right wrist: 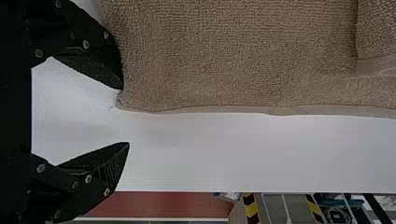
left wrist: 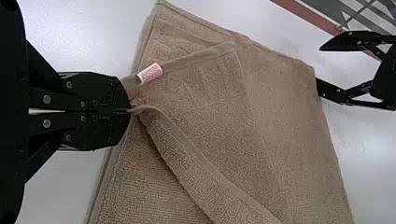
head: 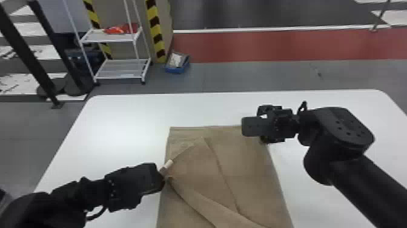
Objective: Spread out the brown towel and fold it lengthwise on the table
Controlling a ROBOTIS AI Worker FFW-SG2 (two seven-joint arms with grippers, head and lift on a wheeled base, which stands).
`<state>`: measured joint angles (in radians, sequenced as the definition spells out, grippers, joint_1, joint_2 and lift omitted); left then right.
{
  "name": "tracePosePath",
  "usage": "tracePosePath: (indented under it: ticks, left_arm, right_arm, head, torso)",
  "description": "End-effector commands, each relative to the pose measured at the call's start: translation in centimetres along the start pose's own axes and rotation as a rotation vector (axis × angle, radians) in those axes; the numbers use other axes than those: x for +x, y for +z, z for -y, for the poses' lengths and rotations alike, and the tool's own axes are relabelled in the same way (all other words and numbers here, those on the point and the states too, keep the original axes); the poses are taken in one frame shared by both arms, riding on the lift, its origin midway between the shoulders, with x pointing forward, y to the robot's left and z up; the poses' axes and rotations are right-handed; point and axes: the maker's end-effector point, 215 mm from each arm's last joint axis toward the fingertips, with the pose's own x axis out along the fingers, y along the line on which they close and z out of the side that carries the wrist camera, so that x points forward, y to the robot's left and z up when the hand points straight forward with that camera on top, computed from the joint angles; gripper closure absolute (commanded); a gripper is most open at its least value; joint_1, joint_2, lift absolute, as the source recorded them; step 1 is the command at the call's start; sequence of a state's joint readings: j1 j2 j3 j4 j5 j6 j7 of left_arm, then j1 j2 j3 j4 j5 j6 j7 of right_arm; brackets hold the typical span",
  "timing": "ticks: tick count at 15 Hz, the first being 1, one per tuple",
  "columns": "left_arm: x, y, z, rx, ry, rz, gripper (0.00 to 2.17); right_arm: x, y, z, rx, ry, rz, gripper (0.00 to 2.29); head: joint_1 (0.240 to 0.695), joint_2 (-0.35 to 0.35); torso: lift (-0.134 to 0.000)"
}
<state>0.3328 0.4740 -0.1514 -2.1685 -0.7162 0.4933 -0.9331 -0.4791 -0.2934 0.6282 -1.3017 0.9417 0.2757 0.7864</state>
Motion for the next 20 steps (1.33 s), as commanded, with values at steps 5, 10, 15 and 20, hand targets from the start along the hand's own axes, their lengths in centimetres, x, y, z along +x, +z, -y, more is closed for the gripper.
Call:
tracePosePath:
  ticks: [5, 10, 15, 20]
  left_arm:
    - [-0.2, -0.2, -0.4, 0.000, 0.007, -0.003, 1.82]
    - [-0.6, 0.0, -1.1, 0.001, 0.021, 0.002, 1.82]
    - [-5.6, -1.1, -8.8, -0.039, 0.211, 0.004, 1.82]
    - [-9.9, -3.3, -13.4, -0.091, 0.331, -0.001, 1.82]
  right_arm:
    - [-0.2, 0.9, -2.2, -0.025, 0.099, 0.029, 0.90]
    - [-3.0, -0.9, 3.7, 0.190, -0.006, 0.104, 1.56]
    - [-8.7, -7.6, 12.0, 0.477, -0.194, 0.115, 1.56]
    - [-16.5, -18.3, 9.7, 0.637, -0.285, 0.003, 1.56]
  head:
    - [0.695, 0.102]
    - [0.695, 0.101]
    - [0.695, 0.069]
    - [0.687, 0.034]
  torso:
    - [-0.125]
    - [-0.125]
    - [-0.125]
    - [-0.125]
